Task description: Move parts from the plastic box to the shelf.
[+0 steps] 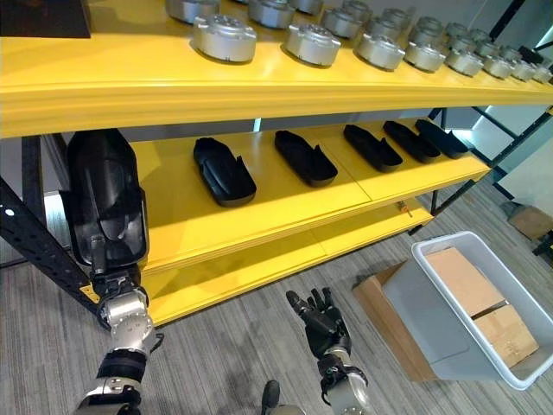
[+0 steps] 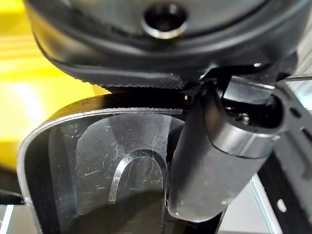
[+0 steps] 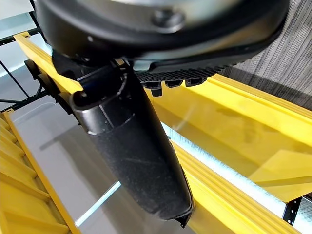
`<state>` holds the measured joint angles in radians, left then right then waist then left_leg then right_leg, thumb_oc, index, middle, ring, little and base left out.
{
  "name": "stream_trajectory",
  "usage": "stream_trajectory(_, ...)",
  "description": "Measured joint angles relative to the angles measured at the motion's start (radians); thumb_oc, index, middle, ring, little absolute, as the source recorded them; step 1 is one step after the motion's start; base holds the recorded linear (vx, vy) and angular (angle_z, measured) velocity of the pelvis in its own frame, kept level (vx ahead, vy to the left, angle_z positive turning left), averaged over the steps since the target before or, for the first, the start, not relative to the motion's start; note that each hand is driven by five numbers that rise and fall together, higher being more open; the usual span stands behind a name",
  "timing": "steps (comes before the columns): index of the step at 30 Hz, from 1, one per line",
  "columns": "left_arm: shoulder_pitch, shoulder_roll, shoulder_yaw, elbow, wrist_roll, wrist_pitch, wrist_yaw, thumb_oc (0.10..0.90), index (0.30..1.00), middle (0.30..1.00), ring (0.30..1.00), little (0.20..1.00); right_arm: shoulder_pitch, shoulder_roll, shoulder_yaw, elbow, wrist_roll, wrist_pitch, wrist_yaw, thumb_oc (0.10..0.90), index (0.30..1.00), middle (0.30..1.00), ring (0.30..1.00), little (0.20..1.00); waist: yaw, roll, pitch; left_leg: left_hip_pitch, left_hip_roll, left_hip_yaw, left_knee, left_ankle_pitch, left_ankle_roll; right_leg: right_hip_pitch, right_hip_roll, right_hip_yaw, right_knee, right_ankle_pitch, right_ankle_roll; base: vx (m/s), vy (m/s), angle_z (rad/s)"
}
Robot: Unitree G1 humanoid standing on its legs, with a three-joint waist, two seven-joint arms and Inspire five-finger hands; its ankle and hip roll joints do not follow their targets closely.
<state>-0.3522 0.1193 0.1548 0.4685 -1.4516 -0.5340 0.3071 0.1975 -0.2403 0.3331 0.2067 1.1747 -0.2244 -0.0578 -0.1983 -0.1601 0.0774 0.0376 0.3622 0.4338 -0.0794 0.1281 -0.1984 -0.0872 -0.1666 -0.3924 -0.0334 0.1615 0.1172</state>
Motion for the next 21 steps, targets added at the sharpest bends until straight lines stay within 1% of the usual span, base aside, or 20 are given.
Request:
stream_trajectory(3,-0.060,-0.007,0.009,0.038,-0.039,-0.029,0.010,0.400,0.300,0.300,0.300,0.300,-0.002,0.001,0.012,0.000,0.007,0.000,-0.001,0.900,1.000,1.000,1.000,1.000,-0.018,-0.007,-0.005,-0.001,0.000,0.010,0.000,0.000,0.000,-0.011,0.001,0.014,0.002,0.001,-0.001,0.05,0.016,-0.09)
stream_trajectory(7,-0.107,-0.007,0.007,0.043,-0.038,-0.035,0.019,0.400,0.300,0.300,0.300,0.300,-0.002,-0.001,0.015,0.000,0.007,0.000,-0.008,0.900,1.000,1.000,1.000,1.000,-0.044,-0.011,-0.011,-0.004,0.001,0.029,0.000,0.001,-0.001,-0.032,0.003,0.027,0.009,0.005,-0.006,0.04,0.004,-0.14)
stream_trajectory(10,-0.121,-0.006,0.007,0.046,-0.038,-0.036,0.034,0.400,0.300,0.300,0.300,0.300,-0.001,-0.004,0.015,0.000,0.007,0.000,-0.008,0.900,1.000,1.000,1.000,1.000,-0.047,-0.012,-0.012,-0.005,0.001,0.033,0.000,0.000,-0.001,-0.036,0.004,0.031,0.009,0.005,-0.006,0.03,0.000,-0.03)
stream_trajectory(15,-0.148,0.015,0.009,0.120,-0.038,-0.038,0.039,0.400,0.300,0.300,0.300,0.300,0.002,-0.008,0.017,0.000,0.007,0.000,-0.008,0.900,1.000,1.000,1.000,1.000,-0.055,-0.014,-0.028,-0.016,0.003,0.035,0.000,0.001,-0.001,-0.051,0.007,0.034,0.009,0.006,-0.007,0.01,0.000,-0.01)
stream_trajectory(20,-0.152,0.027,0.037,0.121,-0.038,-0.058,0.039,0.400,0.300,0.300,0.300,0.300,0.007,-0.013,0.021,0.000,0.007,0.000,-0.008,0.900,1.000,1.000,1.000,1.000,-0.048,-0.038,-0.049,-0.022,0.004,0.052,0.000,0.003,-0.005,-0.072,0.011,0.050,0.011,0.010,-0.012,0.00,-0.001,-0.09)
stream_trajectory(21,-0.152,0.027,0.040,0.121,-0.038,-0.058,0.039,0.400,0.300,0.300,0.300,0.300,0.008,-0.013,0.023,0.000,0.007,0.000,-0.008,0.900,1.000,1.000,1.000,1.000,-0.047,-0.039,-0.050,-0.022,0.004,0.052,0.000,0.003,-0.005,-0.073,0.011,0.052,0.011,0.010,-0.012,0.00,0.000,0.00)
